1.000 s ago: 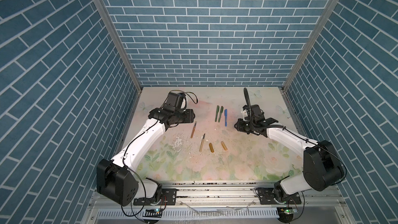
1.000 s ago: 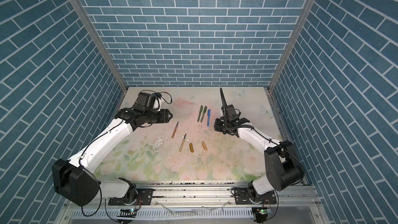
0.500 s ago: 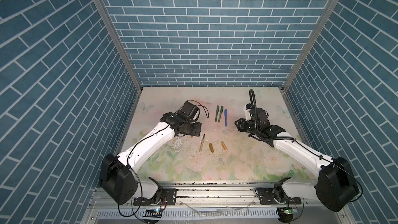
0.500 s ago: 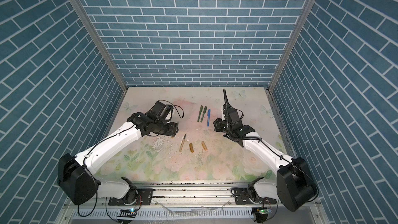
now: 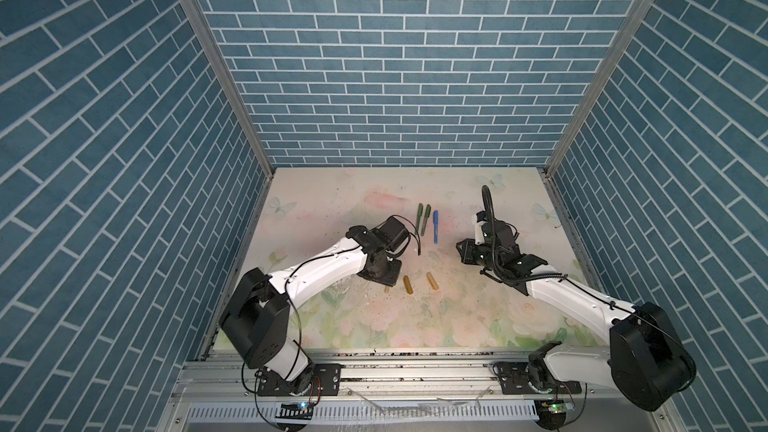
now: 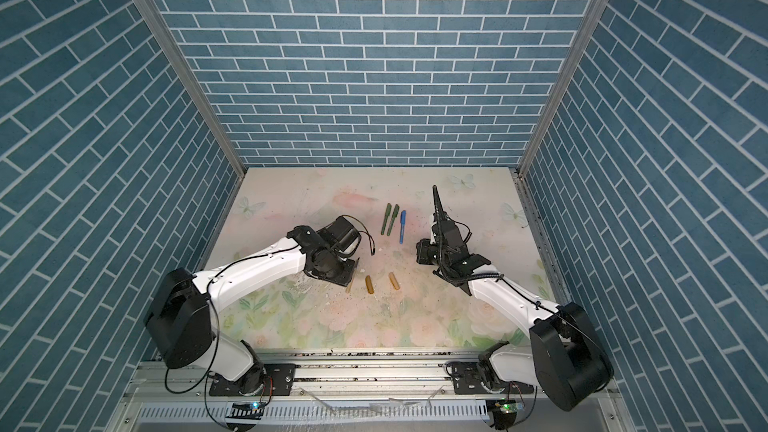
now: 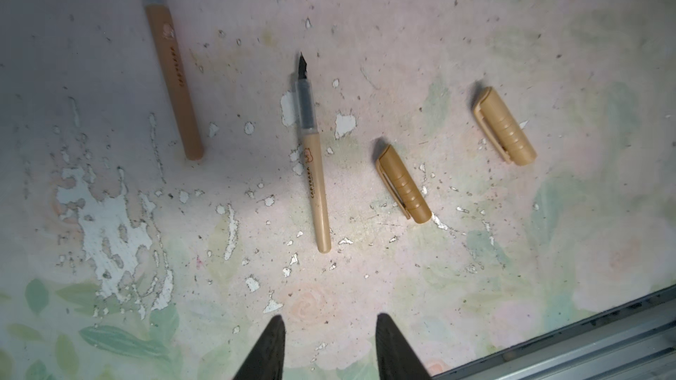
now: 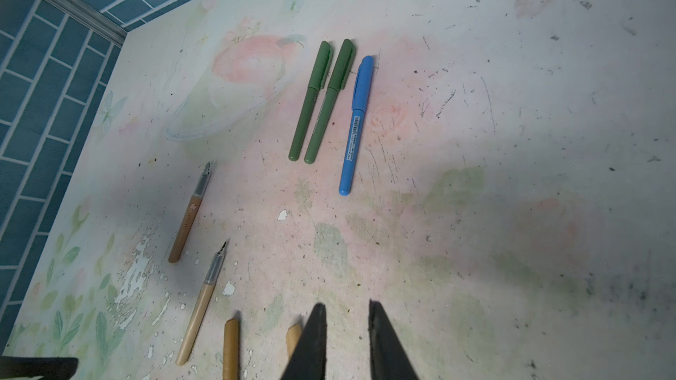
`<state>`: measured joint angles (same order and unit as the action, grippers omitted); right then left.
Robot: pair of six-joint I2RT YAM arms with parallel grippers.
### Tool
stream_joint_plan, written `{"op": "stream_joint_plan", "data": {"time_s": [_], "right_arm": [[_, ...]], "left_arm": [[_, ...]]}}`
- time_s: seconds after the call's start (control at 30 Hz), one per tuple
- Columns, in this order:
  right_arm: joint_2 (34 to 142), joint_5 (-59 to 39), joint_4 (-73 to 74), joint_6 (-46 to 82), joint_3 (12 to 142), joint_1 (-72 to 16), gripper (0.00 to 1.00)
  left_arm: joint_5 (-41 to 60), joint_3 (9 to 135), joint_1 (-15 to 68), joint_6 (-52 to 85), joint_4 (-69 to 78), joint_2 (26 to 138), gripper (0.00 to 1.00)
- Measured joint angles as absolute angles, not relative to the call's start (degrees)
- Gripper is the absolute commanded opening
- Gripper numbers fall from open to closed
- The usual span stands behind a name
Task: Insert the pens into the pen caps
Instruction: 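Move the left gripper over the tan fountain pen while the right nears the caps, then grasp the tan fountain pen with the left gripper and lift it upright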
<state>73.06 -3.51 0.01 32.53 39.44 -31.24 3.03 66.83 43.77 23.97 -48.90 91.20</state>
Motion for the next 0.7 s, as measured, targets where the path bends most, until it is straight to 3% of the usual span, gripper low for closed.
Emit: {"op": "stream_joint_plan", "data": {"time_s": [0.1,0.33,0.7], "right_arm": [[73.1,-3.0,1.2,32.5,39.4,-31.2,0.22],[72.1,-1.8,2.6,32.5,37.4,-31.2,0.21],[72.1,-1.9,4.3,32.7,37.1,-31.2,0.20]], "left_arm": [[3.6,67.4,44.2,23.6,-48.9,95.3,0.34],[3.6,70.6,44.2,22.8,-48.9,103.4,0.32],[0.8,70.8,44.1,22.5,-46.4,107.9,0.23]]}}
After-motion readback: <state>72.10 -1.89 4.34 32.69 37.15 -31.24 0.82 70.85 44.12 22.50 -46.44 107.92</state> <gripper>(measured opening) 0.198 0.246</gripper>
